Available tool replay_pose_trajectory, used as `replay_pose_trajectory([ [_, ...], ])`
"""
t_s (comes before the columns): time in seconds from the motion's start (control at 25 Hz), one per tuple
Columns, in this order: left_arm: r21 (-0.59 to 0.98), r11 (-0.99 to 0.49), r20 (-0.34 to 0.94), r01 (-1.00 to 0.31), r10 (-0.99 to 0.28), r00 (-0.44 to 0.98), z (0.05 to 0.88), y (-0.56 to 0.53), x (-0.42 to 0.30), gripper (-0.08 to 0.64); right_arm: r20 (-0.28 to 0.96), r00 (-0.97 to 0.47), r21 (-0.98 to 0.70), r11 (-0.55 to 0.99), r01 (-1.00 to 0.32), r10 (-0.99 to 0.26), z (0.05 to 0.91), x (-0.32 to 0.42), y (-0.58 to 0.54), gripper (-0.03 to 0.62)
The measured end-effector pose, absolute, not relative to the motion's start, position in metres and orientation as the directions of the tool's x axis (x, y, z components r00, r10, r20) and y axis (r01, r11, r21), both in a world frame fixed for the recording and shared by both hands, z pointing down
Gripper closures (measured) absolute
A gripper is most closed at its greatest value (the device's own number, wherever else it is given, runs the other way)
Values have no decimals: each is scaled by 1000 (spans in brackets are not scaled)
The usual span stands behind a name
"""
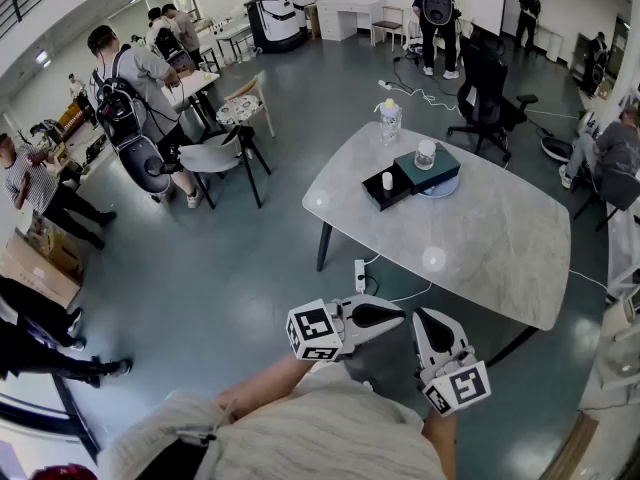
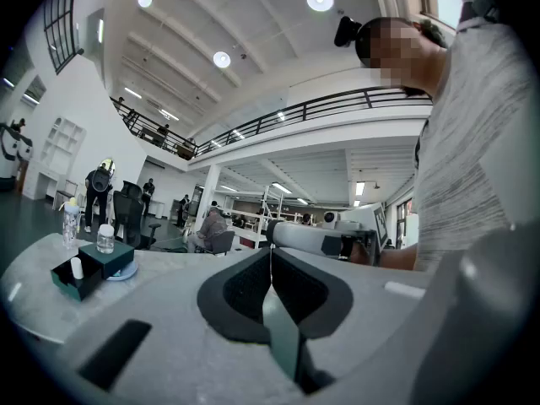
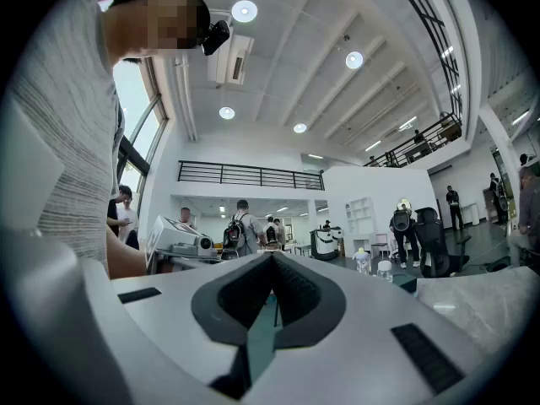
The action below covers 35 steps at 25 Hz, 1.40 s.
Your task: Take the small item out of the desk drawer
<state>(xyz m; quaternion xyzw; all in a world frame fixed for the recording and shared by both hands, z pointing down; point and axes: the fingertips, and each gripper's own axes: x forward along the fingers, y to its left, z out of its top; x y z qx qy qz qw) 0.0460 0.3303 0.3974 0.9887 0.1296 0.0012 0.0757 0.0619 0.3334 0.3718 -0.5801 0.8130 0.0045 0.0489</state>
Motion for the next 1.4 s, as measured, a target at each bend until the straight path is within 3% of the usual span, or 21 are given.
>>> replay_pose_trajectory([
  [1.4, 203, -953, -33, 224, 222, 974, 408, 276, 47, 545, -106, -384, -111, 395, -912, -917, 374, 63, 281, 581],
])
